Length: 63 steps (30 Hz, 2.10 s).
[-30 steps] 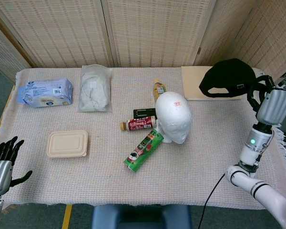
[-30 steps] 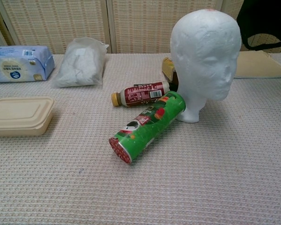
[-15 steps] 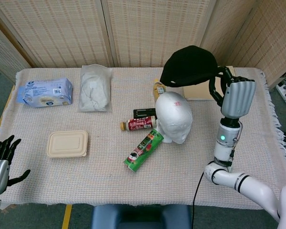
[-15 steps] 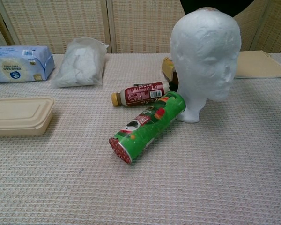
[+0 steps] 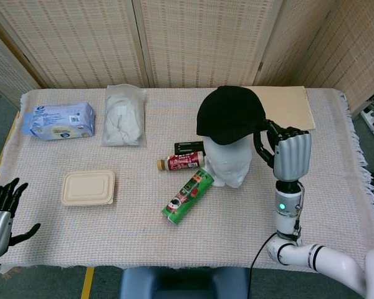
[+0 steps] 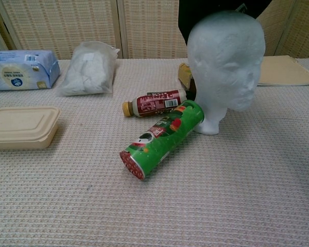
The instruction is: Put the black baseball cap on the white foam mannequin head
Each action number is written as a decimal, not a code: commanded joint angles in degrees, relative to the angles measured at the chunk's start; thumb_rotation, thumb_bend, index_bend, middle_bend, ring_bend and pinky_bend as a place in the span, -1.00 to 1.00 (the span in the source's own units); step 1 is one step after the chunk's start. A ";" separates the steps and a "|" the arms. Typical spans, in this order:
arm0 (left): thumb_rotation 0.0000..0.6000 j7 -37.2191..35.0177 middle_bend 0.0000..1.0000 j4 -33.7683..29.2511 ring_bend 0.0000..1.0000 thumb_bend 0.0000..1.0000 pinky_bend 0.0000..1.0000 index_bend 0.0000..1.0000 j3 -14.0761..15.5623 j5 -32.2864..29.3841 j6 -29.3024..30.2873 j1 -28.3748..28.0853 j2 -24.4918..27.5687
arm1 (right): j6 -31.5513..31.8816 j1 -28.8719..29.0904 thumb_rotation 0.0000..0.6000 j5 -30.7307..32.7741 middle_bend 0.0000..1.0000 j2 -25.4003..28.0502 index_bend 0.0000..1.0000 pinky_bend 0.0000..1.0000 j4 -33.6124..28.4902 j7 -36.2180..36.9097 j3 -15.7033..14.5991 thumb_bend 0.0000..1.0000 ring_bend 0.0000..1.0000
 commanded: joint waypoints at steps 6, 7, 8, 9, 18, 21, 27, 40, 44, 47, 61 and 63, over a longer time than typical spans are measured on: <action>1.00 0.26 -1.00 -0.54 -1.00 -0.56 -0.95 -0.75 0.35 0.76 0.30 0.17 0.01 | 2.98 -5.00 1.00 -4.73 1.00 0.33 0.60 1.00 -1.19 1.10 -6.09 -0.08 1.00; 1.00 0.28 -1.00 -0.60 -1.00 -0.56 -0.95 -0.75 0.36 0.75 0.30 0.18 0.05 | 3.22 -5.46 1.00 -5.39 1.00 0.27 0.60 1.00 -1.16 1.11 -6.83 -0.08 1.00; 1.00 0.30 -1.00 -0.66 -0.99 -0.56 -0.95 -0.75 0.34 0.78 0.34 0.19 0.08 | 3.45 -6.09 1.00 -6.25 1.00 0.14 0.60 1.00 -1.09 1.03 -7.90 -0.08 1.00; 1.00 0.30 -1.00 -0.70 -0.99 -0.56 -0.95 -0.75 0.35 0.81 0.37 0.21 0.10 | 3.67 -6.55 1.00 -6.98 1.00 0.00 0.60 1.00 -0.95 0.93 -8.70 -0.08 1.00; 1.00 -0.24 -1.00 -1.04 -0.99 -0.56 -0.95 -0.75 0.35 1.05 0.63 0.35 0.53 | 5.36 -10.64 1.00 -11.42 1.00 -2.65 0.60 1.00 2.81 1.08 -13.98 -0.08 1.00; 1.00 -0.41 -1.00 -1.09 -0.99 -0.56 -0.95 -0.75 0.28 1.02 0.70 0.38 0.65 | 5.72 -11.86 1.00 -12.29 1.00 -3.47 0.60 1.00 4.45 1.36 -15.10 -0.08 1.00; 1.00 -0.51 -1.00 -1.13 -0.99 -0.56 -0.95 -0.75 0.24 0.83 0.43 0.32 0.71 | 4.69 -13.61 1.00 -12.36 1.00 -5.15 0.60 1.00 7.92 2.51 -16.35 -0.08 1.00; 1.00 -0.31 -1.00 -1.03 -0.99 -0.56 -0.95 -0.75 0.15 0.45 -0.01 0.22 0.68 | 1.53 -18.04 1.00 -10.00 0.68 2.26 -1.00 1.00 1.49 0.66 -17.03 -0.94 0.85; 1.00 -0.21 -1.00 -1.09 -0.99 -0.56 -0.95 -0.75 0.16 0.50 -0.02 0.21 0.58 | 0.46 -19.26 1.00 -9.36 0.57 4.63 -1.00 1.00 -1.62 0.72 -17.23 -0.99 0.80; 1.00 -0.17 -1.00 -1.10 -0.99 -0.56 -0.95 -0.75 0.21 0.71 0.13 0.25 0.58 | 0.45 -20.45 1.00 -9.31 0.49 6.57 -1.00 1.00 -3.58 0.41 -17.54 -0.99 0.77; 1.00 0.52 -1.00 -1.36 -1.00 -0.56 -0.95 -0.75 0.23 -1.24 -2.22 -0.21 1.22 | -3.61 -31.73 1.00 4.25 -0.85 24.22 -1.00 -0.25 -21.16 -7.83 -21.21 -1.00 -0.79; 1.00 1.32 -1.00 -1.38 -1.00 -0.56 -0.95 -0.75 0.08 -1.69 -2.57 -0.38 1.06 | -4.55 -32.69 1.00 4.98 -0.94 25.24 -1.00 -0.45 -20.16 -4.61 -21.60 -1.00 -0.93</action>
